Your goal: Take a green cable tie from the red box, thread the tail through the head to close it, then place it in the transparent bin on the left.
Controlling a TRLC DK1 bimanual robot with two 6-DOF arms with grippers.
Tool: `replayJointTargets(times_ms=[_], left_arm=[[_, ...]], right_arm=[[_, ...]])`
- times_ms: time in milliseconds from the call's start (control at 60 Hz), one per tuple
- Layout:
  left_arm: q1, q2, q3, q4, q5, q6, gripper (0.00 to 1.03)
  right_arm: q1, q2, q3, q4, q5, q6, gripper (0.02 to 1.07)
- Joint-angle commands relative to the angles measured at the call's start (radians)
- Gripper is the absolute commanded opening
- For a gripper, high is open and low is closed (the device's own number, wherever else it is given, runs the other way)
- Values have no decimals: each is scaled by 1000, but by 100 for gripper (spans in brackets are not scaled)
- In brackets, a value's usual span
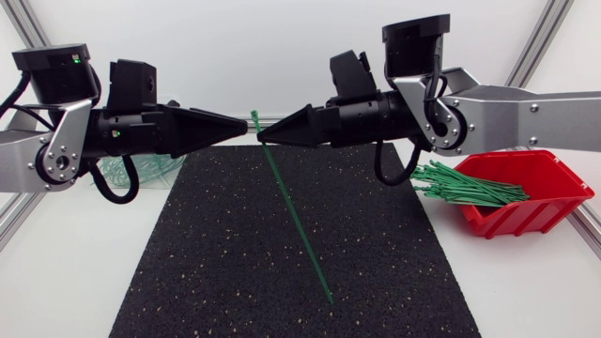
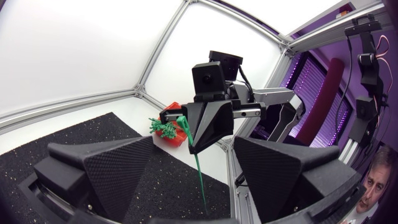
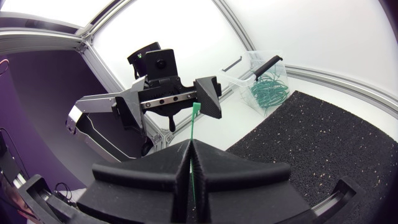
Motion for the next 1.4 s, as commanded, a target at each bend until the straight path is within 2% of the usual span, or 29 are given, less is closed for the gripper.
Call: replayJointTargets(times_ms=[0, 367, 717, 1183, 1383], left_arm=[[-8, 29, -25, 39, 14, -65, 82], [-15, 46, -28, 68, 36, -103, 56], [-11, 57, -28, 96, 48, -142, 50], [-10, 54, -38, 110, 48, -153, 24], [-16, 48, -45, 116, 48, -153, 23]], right_arm=[[7, -13, -23, 28, -2, 38, 8], [18, 13, -30, 120, 1, 94, 8], [35, 31, -43, 130, 4, 96, 8], [32, 42, -60, 132, 3, 90, 8], [32, 39, -63, 143, 3, 93, 8]])
